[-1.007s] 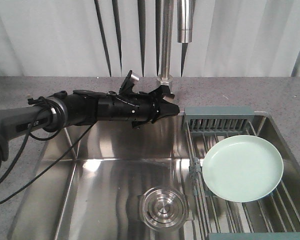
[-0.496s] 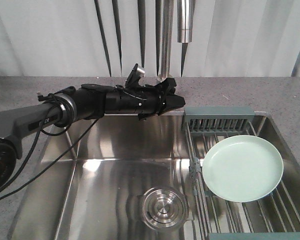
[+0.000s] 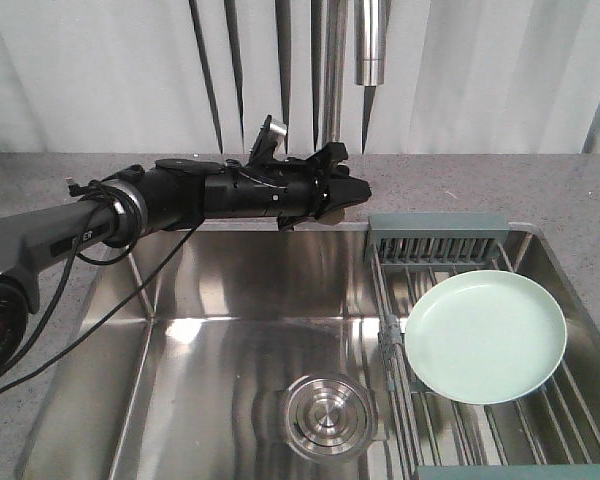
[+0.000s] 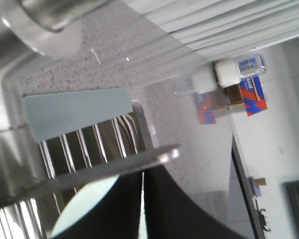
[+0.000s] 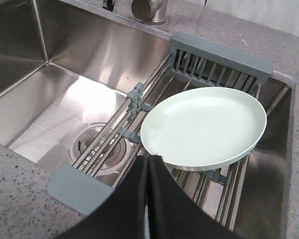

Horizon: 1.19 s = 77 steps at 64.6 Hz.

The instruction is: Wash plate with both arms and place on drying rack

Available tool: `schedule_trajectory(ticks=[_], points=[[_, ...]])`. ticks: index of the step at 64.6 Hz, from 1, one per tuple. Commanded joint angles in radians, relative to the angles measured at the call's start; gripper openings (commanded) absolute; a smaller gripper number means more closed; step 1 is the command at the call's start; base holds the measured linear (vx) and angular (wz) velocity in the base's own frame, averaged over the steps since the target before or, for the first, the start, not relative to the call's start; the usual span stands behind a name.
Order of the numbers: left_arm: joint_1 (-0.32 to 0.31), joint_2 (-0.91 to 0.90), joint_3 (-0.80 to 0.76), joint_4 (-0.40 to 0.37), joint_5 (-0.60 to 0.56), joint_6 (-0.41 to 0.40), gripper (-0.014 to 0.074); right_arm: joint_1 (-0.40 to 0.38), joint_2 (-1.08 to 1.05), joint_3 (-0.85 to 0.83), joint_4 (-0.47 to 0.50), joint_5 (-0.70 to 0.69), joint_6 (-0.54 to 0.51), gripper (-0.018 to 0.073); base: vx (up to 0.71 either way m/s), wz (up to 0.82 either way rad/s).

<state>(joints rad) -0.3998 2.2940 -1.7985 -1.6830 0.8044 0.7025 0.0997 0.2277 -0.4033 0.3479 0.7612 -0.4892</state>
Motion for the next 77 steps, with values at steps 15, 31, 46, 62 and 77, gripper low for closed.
schedule_trajectory(ticks=[15,31,46,62,77], points=[[0.024,-0.149,-0.036,0.16,0.289,-0.093,-0.0006,-0.005,0.009,-0.024,0.017,-0.059,-0.004,-0.0006,0.0,0.0],[0.067,-0.345,-0.036,0.709,0.411,-0.269,-0.0006,-0.005,0.009,-0.024,0.017,-0.058,-0.004,-0.0006,0.0,0.0],[0.067,-0.596,0.007,1.019,0.446,-0.388,-0.0006,-0.005,0.009,-0.024,0.017,-0.058,-0.004,-0.0006,0.0,0.0],[0.067,-0.931,0.227,1.103,0.4,-0.424,-0.0006,-0.005,0.009,-0.024,0.017,-0.059,-0.004,-0.0006,0.0,0.0],[0.067,-1.286,0.569,1.224,0.253,-0.461,-0.0006,-0.005,0.009,-0.024,0.017,-0.058,-0.004,-0.0006,0.0,0.0]])
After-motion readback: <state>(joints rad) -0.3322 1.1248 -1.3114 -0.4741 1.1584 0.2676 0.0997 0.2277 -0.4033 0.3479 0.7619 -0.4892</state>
